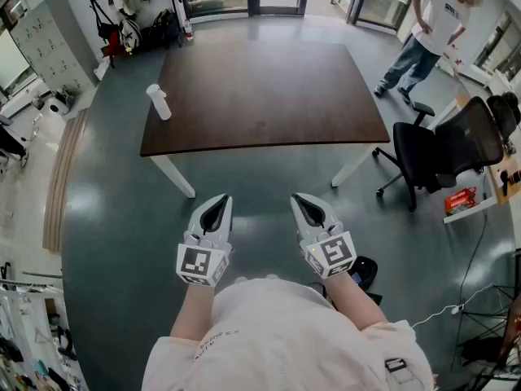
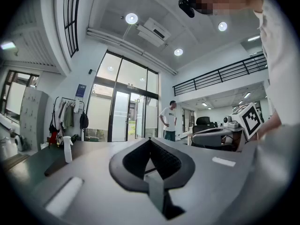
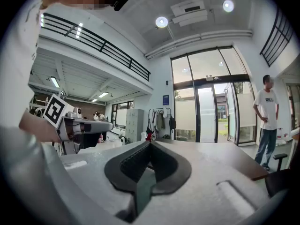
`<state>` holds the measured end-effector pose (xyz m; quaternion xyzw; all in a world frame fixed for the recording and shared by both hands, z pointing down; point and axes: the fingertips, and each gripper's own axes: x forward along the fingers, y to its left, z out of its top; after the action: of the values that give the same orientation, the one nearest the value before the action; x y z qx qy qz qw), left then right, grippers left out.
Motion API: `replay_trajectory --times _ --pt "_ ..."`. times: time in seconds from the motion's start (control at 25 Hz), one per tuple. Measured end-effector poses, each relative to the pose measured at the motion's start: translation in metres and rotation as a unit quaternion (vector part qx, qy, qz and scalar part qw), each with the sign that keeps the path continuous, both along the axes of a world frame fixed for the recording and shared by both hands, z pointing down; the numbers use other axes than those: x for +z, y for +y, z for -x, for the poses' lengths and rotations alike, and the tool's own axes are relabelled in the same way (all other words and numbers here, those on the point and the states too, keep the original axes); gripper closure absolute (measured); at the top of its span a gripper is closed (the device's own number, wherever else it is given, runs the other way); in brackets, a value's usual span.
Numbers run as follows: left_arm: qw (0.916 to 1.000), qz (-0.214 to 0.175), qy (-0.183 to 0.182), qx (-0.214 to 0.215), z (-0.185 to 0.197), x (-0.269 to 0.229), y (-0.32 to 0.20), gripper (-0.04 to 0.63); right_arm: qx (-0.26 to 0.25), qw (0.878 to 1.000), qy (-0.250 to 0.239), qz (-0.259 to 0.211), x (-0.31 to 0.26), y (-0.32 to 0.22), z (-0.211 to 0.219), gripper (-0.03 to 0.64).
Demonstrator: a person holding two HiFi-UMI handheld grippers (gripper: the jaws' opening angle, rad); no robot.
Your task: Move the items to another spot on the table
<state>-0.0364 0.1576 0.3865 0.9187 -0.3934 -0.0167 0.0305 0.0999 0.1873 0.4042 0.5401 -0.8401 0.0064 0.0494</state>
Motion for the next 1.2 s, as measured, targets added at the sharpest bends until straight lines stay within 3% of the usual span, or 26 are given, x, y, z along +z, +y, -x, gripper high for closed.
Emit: replay_trajectory --times 0.4,0.6,1.2 --pt "1.0 0.004 0.007 0.0 0.007 0.002 -0.001 0.578 -0.002 1.0 -0.002 0.01 0.007 -0.002 0.01 0.626" --pt "1.0 0.002 0.004 0.003 0.0 -0.001 0.0 0.578 0.023 1.0 -0.012 0.017 0.009 -0.003 -0.006 0.626" --pt "0.9996 0.005 -0.006 -0.027 -0.031 0.01 0.023 0.578 0.001 0.999 -0.017 0.029 0.03 0.007 -0.043 0.626"
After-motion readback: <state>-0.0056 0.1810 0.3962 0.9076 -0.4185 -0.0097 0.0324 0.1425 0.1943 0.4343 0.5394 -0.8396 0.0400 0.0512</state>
